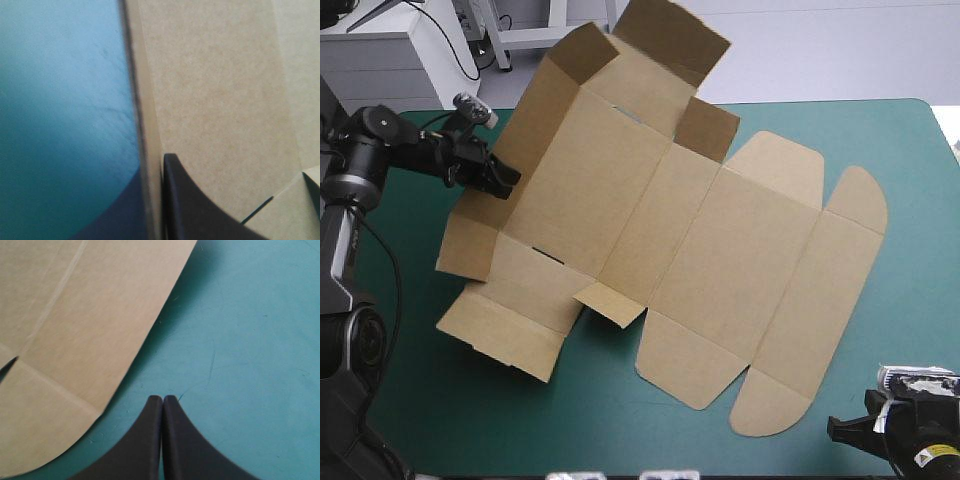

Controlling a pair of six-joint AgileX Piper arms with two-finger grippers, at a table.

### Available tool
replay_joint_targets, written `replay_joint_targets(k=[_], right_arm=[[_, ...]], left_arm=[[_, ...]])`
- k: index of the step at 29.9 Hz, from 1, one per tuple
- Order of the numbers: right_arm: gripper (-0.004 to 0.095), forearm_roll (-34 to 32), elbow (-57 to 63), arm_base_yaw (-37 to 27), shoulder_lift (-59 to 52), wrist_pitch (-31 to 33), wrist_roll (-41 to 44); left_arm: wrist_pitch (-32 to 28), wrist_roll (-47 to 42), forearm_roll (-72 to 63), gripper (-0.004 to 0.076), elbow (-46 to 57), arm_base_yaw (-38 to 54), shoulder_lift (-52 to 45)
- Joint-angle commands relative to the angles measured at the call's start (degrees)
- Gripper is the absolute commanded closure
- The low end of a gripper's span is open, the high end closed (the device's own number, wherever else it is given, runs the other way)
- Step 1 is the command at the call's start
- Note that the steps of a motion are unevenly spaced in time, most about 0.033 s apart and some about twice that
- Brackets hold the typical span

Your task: Fold the box

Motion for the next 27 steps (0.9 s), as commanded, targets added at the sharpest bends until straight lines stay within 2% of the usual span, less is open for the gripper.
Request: replay_joint_targets(k=[1,4,9,14,18,27], right_arm=[[0.0928,0.73,-1.52,0.05,0.75,-3.21,-0.26],[0.0928,0.73,-1.52,0.05,0.75,-3.21,-0.26],[0.0928,0.73,-1.52,0.05,0.75,-3.21,-0.26],[0.0928,0.73,-1.52,0.05,0.86,-3.21,-0.26],[0.0928,0.73,-1.52,0.05,0.86,-3.21,-0.26],[0.0928,0.73,-1.52,0.05,0.86,-3.21,-0.26]], left_arm=[[-4.79,1.68,7.94,0.0732,-7.24,-6.24,-3.45],[-7.84,1.68,15.23,0.0732,-10.62,-12.39,-3.45],[-13.10,1.93,17.90,0.0732,-11.91,-20.89,-3.50],[-13.77,7.56,19.10,0.0732,-11.91,-28.50,-3.50],[-14.01,7.46,25.94,0.0732,-11.91,-34.52,-3.50],[-20.60,-1.04,39.00,0.0732,-11.80,-44.44,-1.13]])
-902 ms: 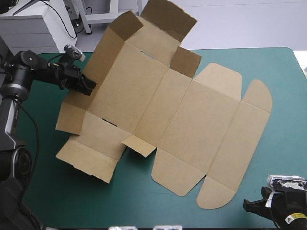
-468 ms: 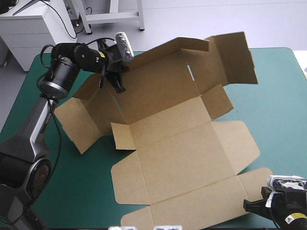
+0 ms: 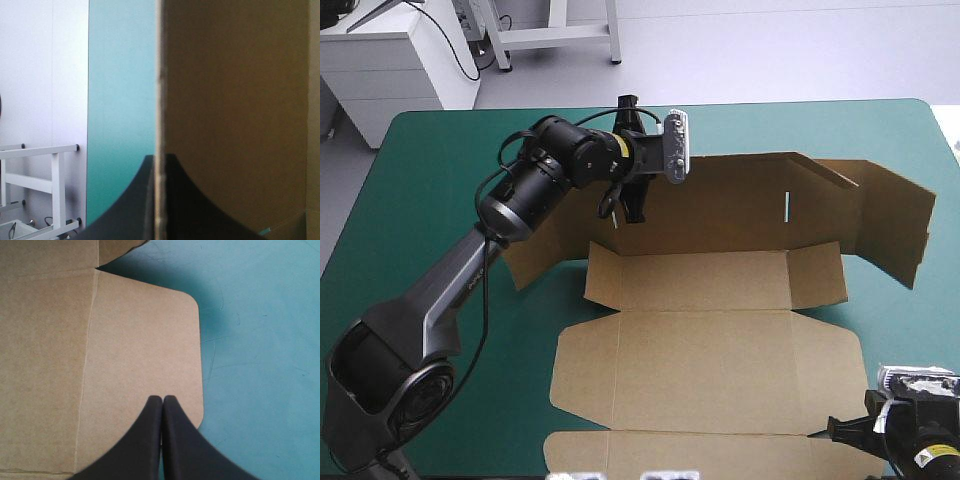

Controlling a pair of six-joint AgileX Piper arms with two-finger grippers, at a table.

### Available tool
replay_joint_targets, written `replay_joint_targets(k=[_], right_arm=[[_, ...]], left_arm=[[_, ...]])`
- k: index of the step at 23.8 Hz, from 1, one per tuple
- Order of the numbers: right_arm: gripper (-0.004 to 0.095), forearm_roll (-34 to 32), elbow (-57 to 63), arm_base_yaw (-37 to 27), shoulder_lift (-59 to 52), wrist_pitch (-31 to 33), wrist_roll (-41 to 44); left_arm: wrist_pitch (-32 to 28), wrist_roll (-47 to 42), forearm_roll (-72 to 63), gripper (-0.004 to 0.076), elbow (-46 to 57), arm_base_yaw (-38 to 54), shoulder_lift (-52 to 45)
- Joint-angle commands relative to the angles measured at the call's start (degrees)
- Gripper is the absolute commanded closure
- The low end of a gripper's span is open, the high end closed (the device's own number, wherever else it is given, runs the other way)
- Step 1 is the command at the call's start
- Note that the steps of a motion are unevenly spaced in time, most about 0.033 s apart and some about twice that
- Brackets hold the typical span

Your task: Fold the box

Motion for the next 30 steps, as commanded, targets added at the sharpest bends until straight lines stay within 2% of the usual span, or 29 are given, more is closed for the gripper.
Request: replay_joint_targets(k=[1,5,8,9,11,13,15,21,24,30], right_arm=[[0.0928,0.73,-1.52,0.05,0.86,-3.25,-0.38],[0.0928,0.73,-3.21,0.05,0.96,-4.70,-1.17],[0.0928,-1.49,-7.33,0.05,4.96,-5.16,-0.68],[0.0928,-1.65,-7.78,0.05,5.91,-5.75,-0.68],[0.0928,-1.77,-9.54,0.05,9.19,-8.81,0.90],[0.0928,-1.39,-12.76,0.05,13.44,-14.20,3.65],[0.0928,-1.39,-17.17,0.05,17.65,-16.49,3.75],[0.0928,-0.86,-34.24,0.05,31.37,-16.63,4.34],[0.0928,0.21,-43.41,0.05,39.67,-15.13,4.34],[0.0928,0.09,-57.06,0.05,54.20,-6.60,-0.24]], left_arm=[[-5.78,-5.16,3.61,0.0732,-1.95,-2.98,-1.62],[-7.19,-11.89,10.43,0.0733,0.16,-7.04,-0.90],[-9.48,-27.12,24.51,0.0733,5.33,-13.14,-0.90],[-9.31,-29.30,25.92,0.0733,6.23,-14.18,-1.01],[-9.31,-35.67,32.79,0.0733,9.55,-17.48,-1.01],[-9.31,-46.32,44.70,0.0732,13.42,-21.10,-1.01],[-8.87,-51.55,51.45,0.0732,15.95,-22.92,-1.12],[-3.85,-56.72,53.36,0.0732,16.45,-25.45,-1.23],[-3.76,-56.72,53.22,0.0732,16.45,-26.76,-1.47],[-3.64,-56.72,53.34,0.0732,16.45,-28.50,-1.48]])
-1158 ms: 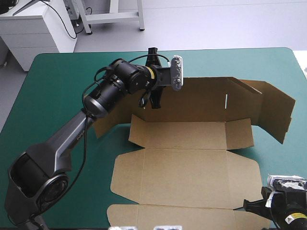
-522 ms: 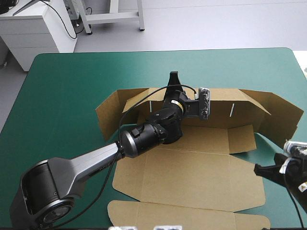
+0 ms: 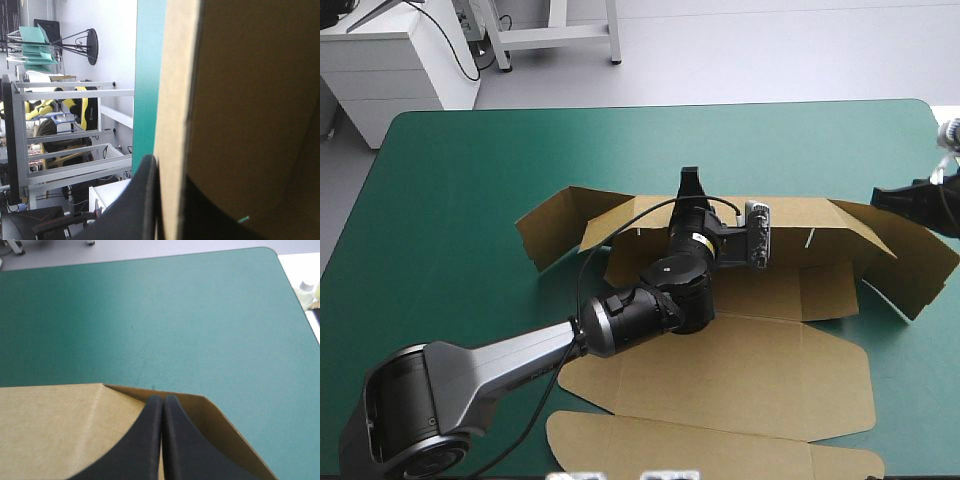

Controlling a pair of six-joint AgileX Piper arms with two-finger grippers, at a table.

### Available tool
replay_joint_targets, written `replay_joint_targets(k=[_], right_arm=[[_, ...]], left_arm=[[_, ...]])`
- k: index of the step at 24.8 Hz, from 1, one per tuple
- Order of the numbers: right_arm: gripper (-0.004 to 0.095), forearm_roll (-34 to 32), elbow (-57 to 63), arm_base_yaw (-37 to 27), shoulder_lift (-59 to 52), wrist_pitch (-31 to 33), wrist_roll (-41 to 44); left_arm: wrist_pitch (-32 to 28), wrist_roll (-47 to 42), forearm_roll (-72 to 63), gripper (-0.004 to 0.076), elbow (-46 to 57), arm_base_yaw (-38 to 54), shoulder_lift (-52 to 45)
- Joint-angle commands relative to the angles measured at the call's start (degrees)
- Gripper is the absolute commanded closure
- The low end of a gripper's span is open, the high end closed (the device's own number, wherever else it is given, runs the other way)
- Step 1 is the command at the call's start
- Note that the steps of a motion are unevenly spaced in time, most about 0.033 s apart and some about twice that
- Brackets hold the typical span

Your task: Fold the box

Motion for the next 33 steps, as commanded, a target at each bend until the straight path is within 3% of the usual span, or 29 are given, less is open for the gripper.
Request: replay_joint_targets(k=[1,11,21,27,31,33], right_arm=[[0.0928,0.51,-8.18,0.05,7.13,1.87,-2.11],[0.0928,0.71,-14.06,0.05,22.75,6.00,-4.73],[0.0928,2.16,-12.64,-2.12,25.04,13.80,-9.89],[0.0928,12.01,-10.17,-8.07,25.04,14.81,-14.00],[0.0928,11.89,-10.17,-8.07,25.04,14.17,-14.95],[0.0928,11.86,-10.17,-8.07,25.08,13.42,-15.36]], left_arm=[[-3.20,-1.66,-2.07,0.0732,-0.96,-1.76,-2.42],[-2.23,-1.66,2.50,0.0732,-0.96,-2.13,-2.42],[0.80,-1.77,2.37,0.0732,-0.96,-2.02,-0.66],[-0.35,-4.25,2.92,0.0733,-0.96,-2.02,2.32],[0.01,-8.86,10.43,0.0733,-0.73,-2.02,4.92],[0.15,-15.46,18.00,0.0732,-0.52,-2.23,5.58]])
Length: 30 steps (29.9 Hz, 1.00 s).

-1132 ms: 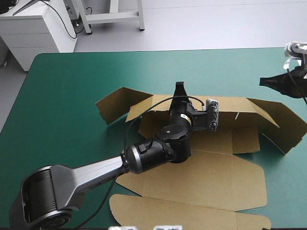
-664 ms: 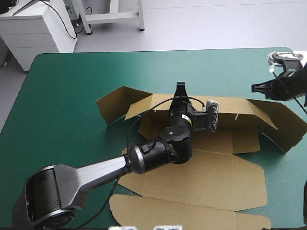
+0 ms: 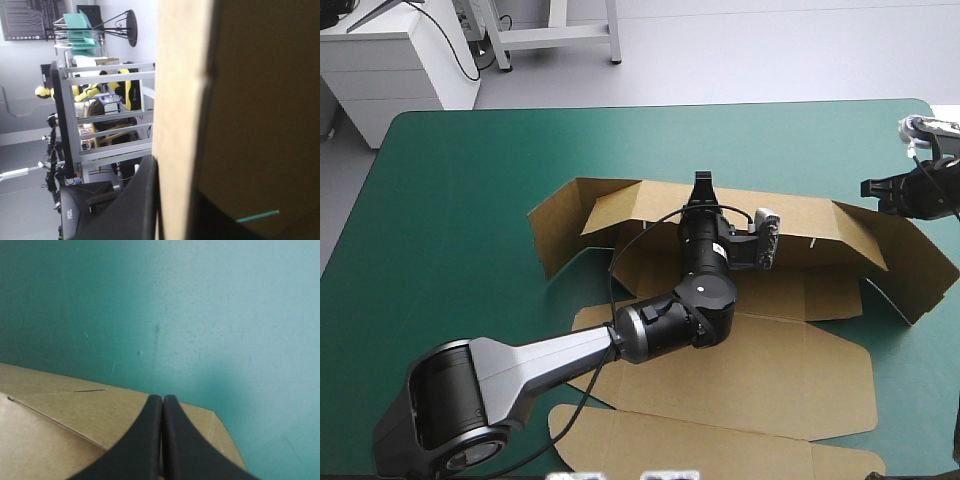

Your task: Fold the box

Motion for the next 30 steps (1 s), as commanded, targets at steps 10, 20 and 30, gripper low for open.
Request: replay_joint_targets(k=[10,20,30], right_arm=[[0.0928,3.46,-0.96,-0.57,0.80,-0.37,-2.36],[0.0928,2.21,0.92,-1.16,0.94,3.64,-2.36],[0.0928,3.37,8.63,-2.41,-5.63,4.11,-1.88]], left_arm=[[-5.20,-13.45,9.40,0.0732,-0.58,-1.18,-0.49],[-4.05,-13.45,11.36,0.0732,-0.54,-1.18,1.70],[-2.19,-13.45,11.36,0.0732,-0.54,-0.97,1.70]])
